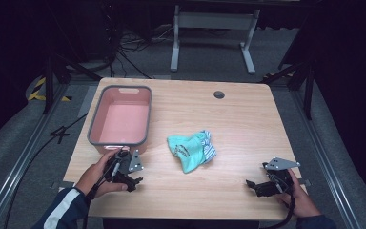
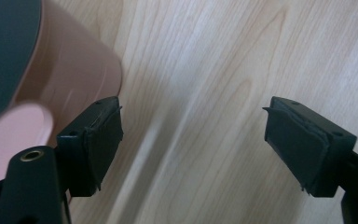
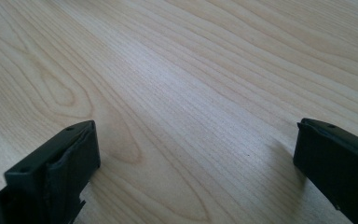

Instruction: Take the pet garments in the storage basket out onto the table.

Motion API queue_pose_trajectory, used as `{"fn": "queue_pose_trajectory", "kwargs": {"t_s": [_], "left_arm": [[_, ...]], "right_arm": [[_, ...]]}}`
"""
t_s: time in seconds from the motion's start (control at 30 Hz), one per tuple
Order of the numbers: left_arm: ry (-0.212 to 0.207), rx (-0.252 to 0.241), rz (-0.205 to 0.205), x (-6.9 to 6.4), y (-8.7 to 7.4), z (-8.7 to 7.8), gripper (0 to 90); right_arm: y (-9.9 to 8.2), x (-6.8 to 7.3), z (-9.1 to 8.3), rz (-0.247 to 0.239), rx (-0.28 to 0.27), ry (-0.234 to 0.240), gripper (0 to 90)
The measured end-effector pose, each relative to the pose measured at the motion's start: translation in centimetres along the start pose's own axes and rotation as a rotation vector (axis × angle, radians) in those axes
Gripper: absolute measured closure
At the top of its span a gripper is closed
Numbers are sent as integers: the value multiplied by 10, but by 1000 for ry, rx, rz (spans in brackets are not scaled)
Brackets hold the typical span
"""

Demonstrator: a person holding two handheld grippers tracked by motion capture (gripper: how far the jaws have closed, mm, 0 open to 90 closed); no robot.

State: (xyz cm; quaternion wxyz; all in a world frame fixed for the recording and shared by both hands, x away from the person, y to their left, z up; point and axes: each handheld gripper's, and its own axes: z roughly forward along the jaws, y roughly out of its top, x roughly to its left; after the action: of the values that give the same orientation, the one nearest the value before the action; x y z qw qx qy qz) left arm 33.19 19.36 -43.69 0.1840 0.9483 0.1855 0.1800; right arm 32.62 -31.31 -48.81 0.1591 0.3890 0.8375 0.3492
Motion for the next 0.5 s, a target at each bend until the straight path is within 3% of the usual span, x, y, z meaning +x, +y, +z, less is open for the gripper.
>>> {"fn": "queue_pose_trajectory", "kwargs": {"t_s": [0.3, 0.5], "left_arm": [[2, 10, -39, 5, -31, -3, 176], [-40, -27, -124, 10, -55, 0, 172]], "right_arm": [[0, 0, 0, 0, 0, 0, 5], [0, 0, 0, 0, 0, 0, 5]]}}
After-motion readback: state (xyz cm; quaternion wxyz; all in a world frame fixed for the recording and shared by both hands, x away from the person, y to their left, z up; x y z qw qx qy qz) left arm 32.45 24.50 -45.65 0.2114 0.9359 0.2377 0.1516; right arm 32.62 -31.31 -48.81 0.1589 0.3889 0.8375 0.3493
